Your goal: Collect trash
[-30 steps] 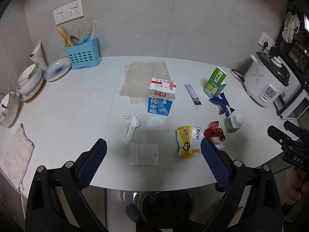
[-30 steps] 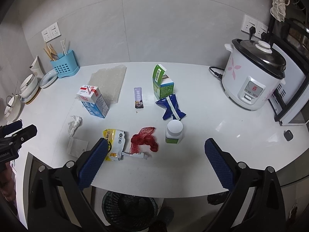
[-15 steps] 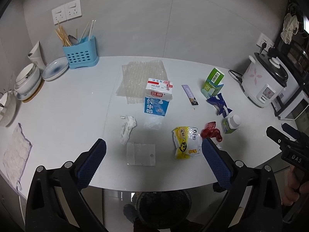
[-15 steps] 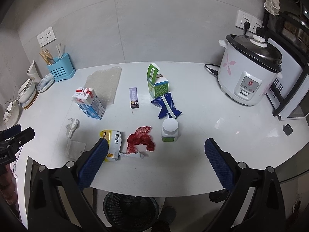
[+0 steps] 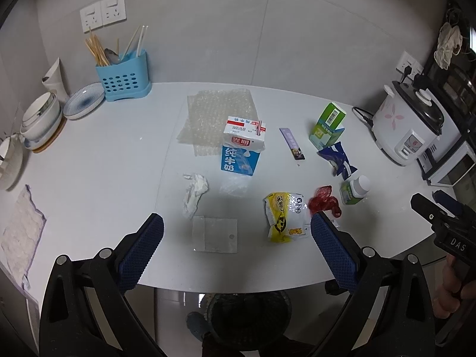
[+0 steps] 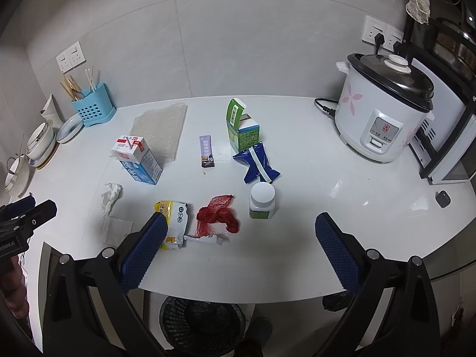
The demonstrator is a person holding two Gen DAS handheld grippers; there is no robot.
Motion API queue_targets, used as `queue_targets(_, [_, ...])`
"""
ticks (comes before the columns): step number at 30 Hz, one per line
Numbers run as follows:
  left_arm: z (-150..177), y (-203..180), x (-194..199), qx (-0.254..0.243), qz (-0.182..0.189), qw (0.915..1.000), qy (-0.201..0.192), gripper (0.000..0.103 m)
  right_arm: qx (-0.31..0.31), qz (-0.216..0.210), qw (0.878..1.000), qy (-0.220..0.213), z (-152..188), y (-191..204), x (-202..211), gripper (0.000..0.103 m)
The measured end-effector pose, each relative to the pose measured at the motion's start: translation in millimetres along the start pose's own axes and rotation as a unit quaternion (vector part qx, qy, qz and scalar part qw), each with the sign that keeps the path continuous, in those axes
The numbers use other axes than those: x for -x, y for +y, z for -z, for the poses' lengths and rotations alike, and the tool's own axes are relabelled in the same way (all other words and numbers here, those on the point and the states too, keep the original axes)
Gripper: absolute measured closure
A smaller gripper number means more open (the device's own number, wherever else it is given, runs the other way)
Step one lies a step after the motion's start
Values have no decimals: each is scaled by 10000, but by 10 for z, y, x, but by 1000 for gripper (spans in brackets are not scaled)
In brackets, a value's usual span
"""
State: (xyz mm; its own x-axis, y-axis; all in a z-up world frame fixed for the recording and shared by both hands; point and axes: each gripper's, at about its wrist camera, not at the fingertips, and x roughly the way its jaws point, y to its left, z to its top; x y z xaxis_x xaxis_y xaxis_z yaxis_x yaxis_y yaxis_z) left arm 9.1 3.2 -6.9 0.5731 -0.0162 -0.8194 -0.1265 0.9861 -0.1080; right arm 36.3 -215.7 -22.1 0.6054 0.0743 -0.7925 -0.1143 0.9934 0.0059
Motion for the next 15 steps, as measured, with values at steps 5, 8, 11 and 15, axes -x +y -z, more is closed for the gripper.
queue_targets(5, [-9,3,-13,-12,3,10000,18,6,1,13,10000,2,-7,-1,-7,7])
queue_targets(8, [-18,2,-15,-22,13,10000,22,6,2,11,10000,2,-7,-3,-7,7])
queue_targets(11, [-12,-5,-20,-28,15,10000,25,6,3,17,10000,3,-10,-4,-8,7])
queue_targets(15, [-4,-4,-42,-37,-4,10000,51,6,8,26,10000,6,-11,1,-9,7])
